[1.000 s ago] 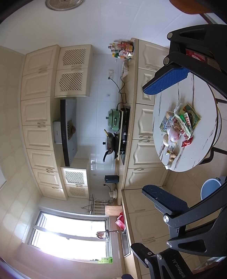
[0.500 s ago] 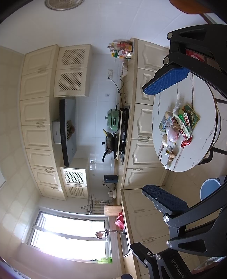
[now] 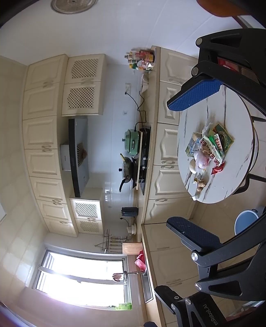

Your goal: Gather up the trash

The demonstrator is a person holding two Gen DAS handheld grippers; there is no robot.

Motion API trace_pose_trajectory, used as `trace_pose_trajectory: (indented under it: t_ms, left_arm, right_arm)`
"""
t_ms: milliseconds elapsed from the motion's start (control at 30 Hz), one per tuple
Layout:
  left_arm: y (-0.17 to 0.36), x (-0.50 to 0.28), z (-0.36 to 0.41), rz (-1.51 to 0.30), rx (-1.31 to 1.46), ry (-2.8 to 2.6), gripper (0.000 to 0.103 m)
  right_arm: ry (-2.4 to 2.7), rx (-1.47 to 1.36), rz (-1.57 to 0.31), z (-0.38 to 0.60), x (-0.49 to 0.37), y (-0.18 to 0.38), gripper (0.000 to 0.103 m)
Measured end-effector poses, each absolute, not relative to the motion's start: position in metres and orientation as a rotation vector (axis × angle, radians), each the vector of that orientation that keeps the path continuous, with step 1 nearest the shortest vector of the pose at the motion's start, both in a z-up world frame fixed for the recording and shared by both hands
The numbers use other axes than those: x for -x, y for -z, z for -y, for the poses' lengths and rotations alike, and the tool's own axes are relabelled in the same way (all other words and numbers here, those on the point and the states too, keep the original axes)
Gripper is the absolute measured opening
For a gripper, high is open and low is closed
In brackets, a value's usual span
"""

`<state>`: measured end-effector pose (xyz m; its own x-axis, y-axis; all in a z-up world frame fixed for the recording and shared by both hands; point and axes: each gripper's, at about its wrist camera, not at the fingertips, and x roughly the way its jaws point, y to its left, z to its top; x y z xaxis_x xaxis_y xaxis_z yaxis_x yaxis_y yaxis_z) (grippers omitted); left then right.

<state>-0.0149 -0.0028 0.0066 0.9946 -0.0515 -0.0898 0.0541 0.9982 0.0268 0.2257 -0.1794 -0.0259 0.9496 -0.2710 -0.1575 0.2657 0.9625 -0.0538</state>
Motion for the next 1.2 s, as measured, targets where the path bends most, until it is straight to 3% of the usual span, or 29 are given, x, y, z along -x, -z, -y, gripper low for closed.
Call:
trace_pose_trajectory:
  t_ms: [900, 1200]
  left_arm:
    - [0.015, -0.030, 0.033, -0.103, -0.072, 0.053, 0.102]
    - [0.061, -0.131, 0.061, -0.323, -0.089, 0.110, 0.102]
  right_arm:
    - [0.325, -0.041, -0.220, 0.237, -0.242, 0.051, 0.103]
    - [0.474, -0.146, -0.401, 0.323, -0.274, 0.114, 0.103]
